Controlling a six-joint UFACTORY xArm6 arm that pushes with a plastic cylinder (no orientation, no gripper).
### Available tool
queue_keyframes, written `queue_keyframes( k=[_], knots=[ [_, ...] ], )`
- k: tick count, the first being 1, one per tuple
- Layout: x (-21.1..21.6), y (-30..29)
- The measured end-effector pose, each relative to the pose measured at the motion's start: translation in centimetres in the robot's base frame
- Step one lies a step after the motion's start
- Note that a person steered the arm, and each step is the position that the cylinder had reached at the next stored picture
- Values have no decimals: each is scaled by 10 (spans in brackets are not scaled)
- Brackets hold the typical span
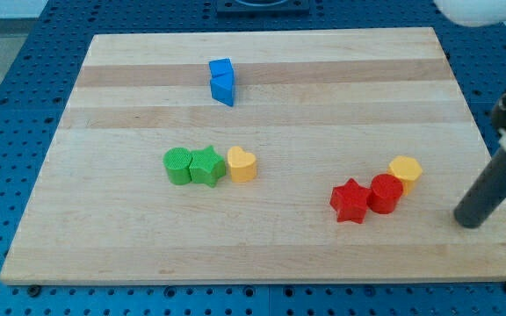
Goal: Push the yellow hexagon to the top of the red circle
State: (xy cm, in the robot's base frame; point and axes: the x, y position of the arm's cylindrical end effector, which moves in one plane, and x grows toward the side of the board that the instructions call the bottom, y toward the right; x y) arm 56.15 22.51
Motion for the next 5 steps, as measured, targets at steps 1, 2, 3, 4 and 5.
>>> queue_keyframes(
  k=[1, 2, 3, 4, 5],
  knots=[
    [-21, -32],
    [-60, -56],
    [-69, -81],
    [-62, -88],
    [-61, -33]
  ],
)
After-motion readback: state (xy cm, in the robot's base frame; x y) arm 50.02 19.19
